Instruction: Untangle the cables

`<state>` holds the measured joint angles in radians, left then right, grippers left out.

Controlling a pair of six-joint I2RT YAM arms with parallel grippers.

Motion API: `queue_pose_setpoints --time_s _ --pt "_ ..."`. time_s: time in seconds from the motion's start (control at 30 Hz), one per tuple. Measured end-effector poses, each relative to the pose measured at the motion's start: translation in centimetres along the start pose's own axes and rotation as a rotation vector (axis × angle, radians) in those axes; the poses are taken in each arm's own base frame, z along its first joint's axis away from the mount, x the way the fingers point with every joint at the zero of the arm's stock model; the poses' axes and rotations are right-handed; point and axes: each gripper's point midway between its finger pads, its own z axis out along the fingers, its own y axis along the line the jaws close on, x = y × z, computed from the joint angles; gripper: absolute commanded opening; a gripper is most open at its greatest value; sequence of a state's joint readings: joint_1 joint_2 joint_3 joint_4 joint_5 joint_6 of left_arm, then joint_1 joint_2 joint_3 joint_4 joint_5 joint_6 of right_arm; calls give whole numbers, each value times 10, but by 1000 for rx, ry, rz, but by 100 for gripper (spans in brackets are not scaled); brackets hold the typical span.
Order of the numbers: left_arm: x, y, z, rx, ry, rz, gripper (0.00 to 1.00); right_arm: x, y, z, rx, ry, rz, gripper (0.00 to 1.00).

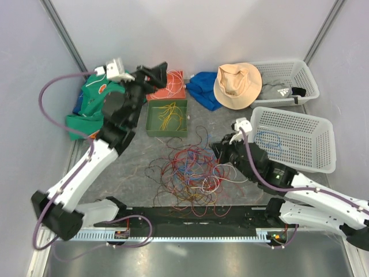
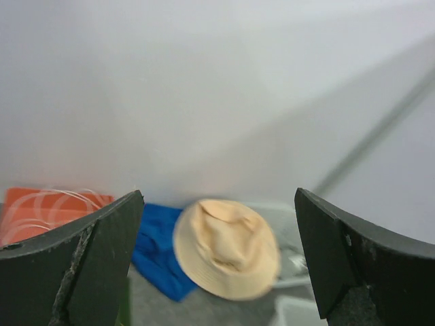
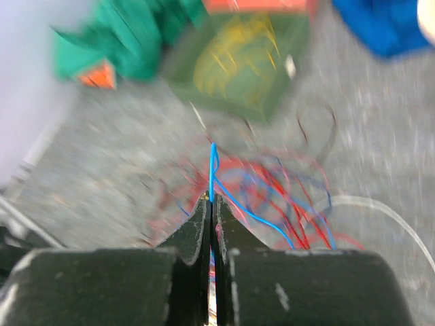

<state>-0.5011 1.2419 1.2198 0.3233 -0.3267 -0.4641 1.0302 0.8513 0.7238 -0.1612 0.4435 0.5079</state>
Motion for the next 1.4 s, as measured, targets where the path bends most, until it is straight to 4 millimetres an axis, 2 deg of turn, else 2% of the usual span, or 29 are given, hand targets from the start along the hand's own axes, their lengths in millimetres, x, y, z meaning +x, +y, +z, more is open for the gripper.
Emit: queue_pose_setpoints --time_s 0.1,0.2,0.27,0.37,0.43,0.5,0.57,0.67,0.73,0.83,0.97,1.07,1.17,1.23,1.27,1.37,1.4 --pt "2 -29 -47 120 22 -76 100 -53 22 -13 -48 -83 26 0" --pt "32 -42 -81 235 85 -121 100 -105 44 -30 -108 -164 55 0" --pt "65 -44 -101 314 148 -151 100 -135 57 -42 -142 -209 71 0" --pt "117 -37 -121 364 267 -176 100 -171 73 -54 -182 -250 84 0" --pt "143 -39 -134 401 343 -203 100 -191 82 -61 -202 -272 90 0" --pt "150 -51 -143 469 371 -227 100 -206 90 -67 -219 -285 95 0" --pt "148 -70 -155 568 362 -253 100 -217 95 -71 -232 -293 99 0" --pt "141 -90 -181 719 304 -291 100 -218 95 -73 -233 -283 99 0" --pt "145 -95 -197 792 293 -296 100 -213 94 -72 -228 -268 96 0" --pt "166 -103 -213 871 325 -286 100 -208 96 -69 -232 -244 97 0" --pt "210 -114 -233 937 429 -246 100 -200 101 -64 -247 -210 101 0" --pt "224 -120 -238 966 455 -218 100 -195 104 -63 -259 -188 107 0" --pt "227 -127 -232 979 437 -206 99 -194 106 -65 -272 -179 112 0" --pt "229 -130 -227 983 430 -204 93 -194 107 -67 -281 -177 115 0" --pt "231 -132 -225 983 430 -203 90 -194 107 -67 -284 -176 119 0" --pt "239 -136 -221 984 441 -201 53 -194 109 -68 -293 -172 126 0" --pt "242 -138 -220 985 446 -201 16 -194 109 -69 -296 -171 126 0"
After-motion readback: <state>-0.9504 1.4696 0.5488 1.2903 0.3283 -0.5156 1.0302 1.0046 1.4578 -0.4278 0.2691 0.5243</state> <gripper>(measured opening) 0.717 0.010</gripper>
